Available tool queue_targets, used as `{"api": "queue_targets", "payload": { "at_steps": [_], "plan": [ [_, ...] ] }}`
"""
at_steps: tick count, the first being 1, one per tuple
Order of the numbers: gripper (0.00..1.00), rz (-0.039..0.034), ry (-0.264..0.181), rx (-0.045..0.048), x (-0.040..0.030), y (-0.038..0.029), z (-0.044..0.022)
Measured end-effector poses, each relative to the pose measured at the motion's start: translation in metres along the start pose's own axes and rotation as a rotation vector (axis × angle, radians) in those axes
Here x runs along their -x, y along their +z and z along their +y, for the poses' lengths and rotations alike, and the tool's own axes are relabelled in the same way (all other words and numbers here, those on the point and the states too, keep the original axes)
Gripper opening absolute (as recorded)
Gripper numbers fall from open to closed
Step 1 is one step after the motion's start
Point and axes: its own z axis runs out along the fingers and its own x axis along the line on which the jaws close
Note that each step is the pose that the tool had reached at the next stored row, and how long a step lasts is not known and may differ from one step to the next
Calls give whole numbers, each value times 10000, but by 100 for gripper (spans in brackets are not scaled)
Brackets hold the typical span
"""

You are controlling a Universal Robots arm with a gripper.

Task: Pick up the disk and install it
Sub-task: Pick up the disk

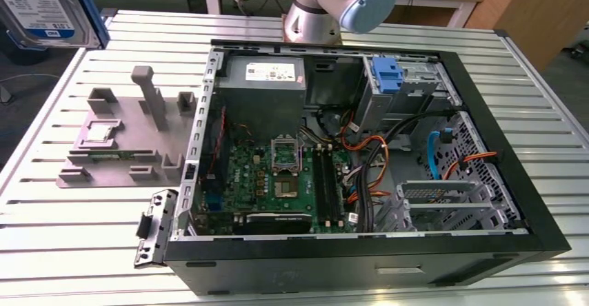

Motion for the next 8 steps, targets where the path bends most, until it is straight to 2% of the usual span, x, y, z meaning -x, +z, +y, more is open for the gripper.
{"api": "queue_targets", "payload": {
  "at_steps": [8],
  "plan": [
    [37, 0, 1, 0, 14, 1, 59]
  ]
}}
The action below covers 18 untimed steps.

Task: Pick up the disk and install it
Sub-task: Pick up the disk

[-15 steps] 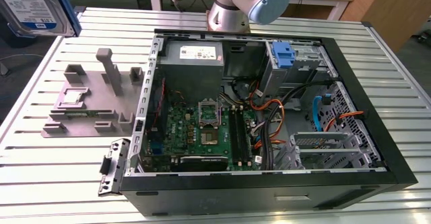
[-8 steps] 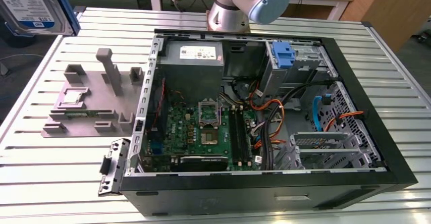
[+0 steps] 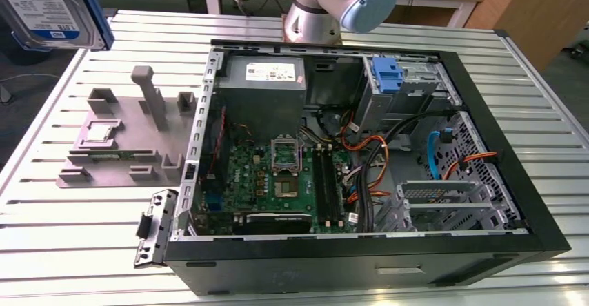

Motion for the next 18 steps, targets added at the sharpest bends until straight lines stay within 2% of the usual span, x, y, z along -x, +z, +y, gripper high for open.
{"api": "queue_targets", "payload": {
  "at_steps": [5, 14, 18],
  "plan": [
    [37, 0, 0, 0, 3, 1, 50],
    [37, -1, -1, -2, 6, 0, 56],
    [37, -1, -1, 0, 6, 2, 84]
  ]
}}
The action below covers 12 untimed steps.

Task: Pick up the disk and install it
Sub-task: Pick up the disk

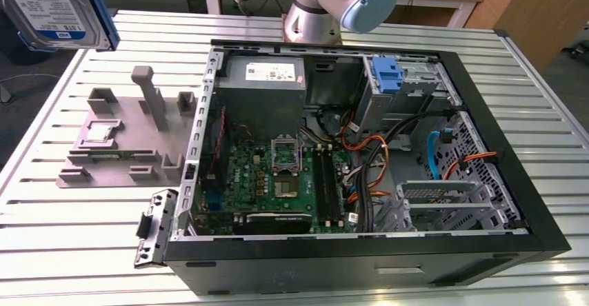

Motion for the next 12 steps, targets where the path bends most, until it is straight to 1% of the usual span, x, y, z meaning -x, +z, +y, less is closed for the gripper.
{"api": "queue_targets", "payload": {
  "at_steps": [12],
  "plan": [
    [37, 0, 0, -1, 1, 3, 119]
  ]
}}
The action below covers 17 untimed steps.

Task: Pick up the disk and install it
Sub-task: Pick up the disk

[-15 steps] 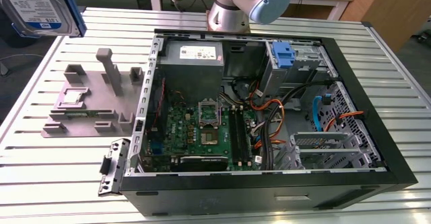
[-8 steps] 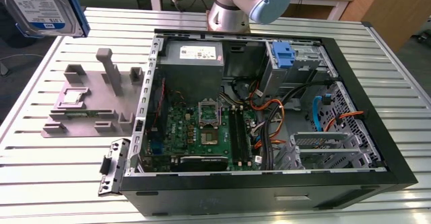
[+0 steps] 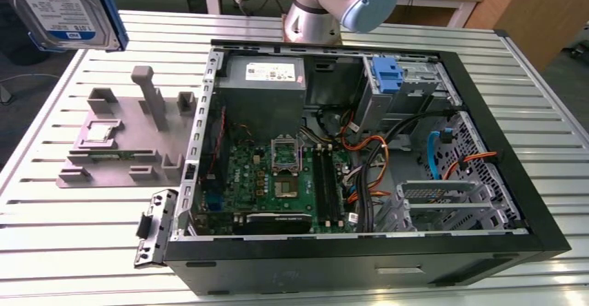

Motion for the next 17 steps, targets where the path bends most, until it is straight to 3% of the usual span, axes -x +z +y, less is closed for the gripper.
{"api": "queue_targets", "payload": {
  "at_steps": [17],
  "plan": [
    [37, 0, 0, 0, 6, 4, 159]
  ]
}}
